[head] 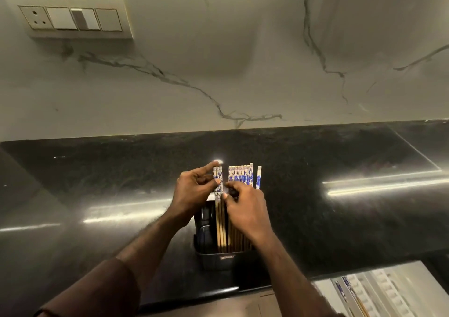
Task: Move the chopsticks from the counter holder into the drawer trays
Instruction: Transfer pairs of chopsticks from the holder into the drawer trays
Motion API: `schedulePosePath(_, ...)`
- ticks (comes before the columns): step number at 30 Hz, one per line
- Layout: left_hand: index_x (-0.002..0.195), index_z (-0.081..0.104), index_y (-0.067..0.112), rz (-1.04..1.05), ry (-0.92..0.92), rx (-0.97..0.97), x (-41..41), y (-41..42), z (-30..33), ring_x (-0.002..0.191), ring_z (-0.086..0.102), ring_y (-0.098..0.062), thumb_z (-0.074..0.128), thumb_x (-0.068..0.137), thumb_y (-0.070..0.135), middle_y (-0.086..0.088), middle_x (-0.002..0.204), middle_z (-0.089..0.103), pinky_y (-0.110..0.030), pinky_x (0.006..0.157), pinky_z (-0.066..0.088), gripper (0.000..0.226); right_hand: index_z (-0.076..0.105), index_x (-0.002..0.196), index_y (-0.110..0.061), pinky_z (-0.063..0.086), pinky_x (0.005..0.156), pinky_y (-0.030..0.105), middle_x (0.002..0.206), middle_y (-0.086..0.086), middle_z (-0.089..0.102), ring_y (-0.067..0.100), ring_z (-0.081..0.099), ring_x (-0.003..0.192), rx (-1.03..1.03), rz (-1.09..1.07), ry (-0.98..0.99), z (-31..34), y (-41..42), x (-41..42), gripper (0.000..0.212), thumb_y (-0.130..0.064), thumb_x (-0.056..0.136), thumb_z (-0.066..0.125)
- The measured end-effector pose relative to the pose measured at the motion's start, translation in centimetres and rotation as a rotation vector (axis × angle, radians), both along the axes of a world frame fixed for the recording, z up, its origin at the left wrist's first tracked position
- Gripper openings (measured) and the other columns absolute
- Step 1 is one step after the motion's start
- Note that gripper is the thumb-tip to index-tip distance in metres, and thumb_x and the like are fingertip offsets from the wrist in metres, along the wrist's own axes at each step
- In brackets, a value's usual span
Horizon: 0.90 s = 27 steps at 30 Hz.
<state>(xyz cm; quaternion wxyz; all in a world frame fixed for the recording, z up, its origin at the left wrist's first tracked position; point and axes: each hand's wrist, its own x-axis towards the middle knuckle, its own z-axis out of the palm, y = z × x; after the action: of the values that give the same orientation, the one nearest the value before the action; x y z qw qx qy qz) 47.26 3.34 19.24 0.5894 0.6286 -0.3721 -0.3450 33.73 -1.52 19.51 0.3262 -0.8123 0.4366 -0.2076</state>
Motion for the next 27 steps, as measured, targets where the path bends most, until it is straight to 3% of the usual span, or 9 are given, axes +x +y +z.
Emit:
schedulePosePath(4, 0.127, 0.062, 0.016, 0.004, 0.087, -0.052, -0.1, 0.3, -0.6, 0.094, 0.073, -0.016, 0.07, 0.082, -0.003, -0.001, 0.097, 0.077, -0.021, 0.076, 0.057, 0.049, 0.06, 0.13, -0.021, 0.044, 0.087, 0.015, 0.121, -0.004, 0.068, 0.002, 0.062, 0.104, 0.026, -0.005, 0.009, -0.5, 0.6, -0.2, 0.038, -0.021, 0.092, 0.065)
schedulePosePath(9, 0.122, 0.064, 0.008, -0.011, 0.137, -0.081, 0.1, 0.5, -0.6, 0.089, 0.074, -0.023, 0.073, 0.078, -0.006, -0.009, 0.094, 0.077, -0.025, 0.072, 0.058, 0.048, 0.063, 0.124, -0.021, 0.045, 0.082, 0.014, 0.112, -0.005, 0.07, -0.003, 0.057, 0.09, 0.053, 0.0, 0.006, -0.6, 0.9, -0.1, 0.033, -0.024, 0.091, 0.067)
schedulePosePath(12, 0.116, 0.067, 0.008, -0.049, 0.134, -0.105, 0.2, 0.5, 0.8, 0.087, 0.075, -0.023, 0.072, 0.075, -0.01, -0.009, 0.091, 0.077, -0.027, 0.073, 0.059, 0.045, 0.069, 0.113, -0.02, 0.048, 0.075, 0.013, 0.095, -0.009, 0.07, -0.001, 0.062, 0.082, 0.068, 0.005, -0.043, 0.2, 0.7, -0.1, 0.024, -0.025, 0.09, 0.069)
schedulePosePath(14, 0.11, 0.069, 0.013, -0.07, 0.106, -0.135, 0.3, 0.4, 2.5, 0.086, 0.075, -0.02, 0.072, 0.073, -0.01, -0.008, 0.091, 0.077, -0.025, 0.073, 0.058, 0.044, 0.07, 0.109, -0.022, 0.047, 0.068, 0.008, 0.085, -0.015, 0.066, -0.003, 0.062, 0.078, 0.103, 0.026, -0.111, 1.1, 0.3, -0.4, 0.021, -0.026, 0.089, 0.069)
schedulePosePath(16, 0.111, 0.068, 0.014, -0.093, 0.069, -0.181, 0.5, 0.5, 4.7, 0.09, 0.074, -0.021, 0.072, 0.072, -0.007, -0.008, 0.093, 0.077, -0.027, 0.073, 0.059, 0.045, 0.069, 0.109, -0.026, 0.047, 0.069, 0.007, 0.091, -0.016, 0.066, -0.005, 0.062, 0.083, 0.165, 0.082, -0.199, 2.4, 0.0, -0.6, 0.019, -0.027, 0.089, 0.068)
schedulePosePath(19, 0.115, 0.065, 0.013, -0.129, -0.028, -0.247, 0.6, 0.9, 8.4, 0.092, 0.074, -0.023, 0.072, 0.073, -0.003, -0.007, 0.096, 0.076, -0.03, 0.077, 0.06, 0.046, 0.067, 0.1, -0.033, 0.055, 0.079, 0.02, 0.096, -0.011, 0.069, 0.0, 0.066, 0.088, 0.242, 0.185, -0.327, 4.6, -0.3, -0.9, 0.014, -0.023, 0.089, 0.067)
schedulePosePath(23, 0.118, 0.064, 0.018, -0.12, -0.211, -0.327, 0.2, 2.4, 13.8, 0.092, 0.074, -0.017, 0.075, 0.075, 0.001, 0.002, 0.099, 0.076, -0.029, 0.075, 0.06, 0.048, 0.069, 0.103, -0.024, 0.057, 0.082, 0.026, 0.097, 0.0, 0.074, 0.008, 0.071, 0.09, 0.254, 0.317, -0.402, 7.4, 0.1, -1.2, 0.016, -0.018, 0.089, 0.067)
schedulePosePath(27, 0.113, 0.067, 0.022, -0.071, -0.182, -0.437, 0.1, 4.6, 17.9, 0.088, 0.075, -0.022, 0.077, 0.07, -0.002, -0.001, 0.097, 0.076, -0.032, 0.071, 0.061, 0.05, 0.069, 0.107, -0.015, 0.058, 0.077, 0.023, 0.097, 0.004, 0.075, 0.011, 0.073, 0.089, 0.257, 0.396, -0.406, 9.3, 2.0, -2.4, 0.019, -0.015, 0.088, 0.069)
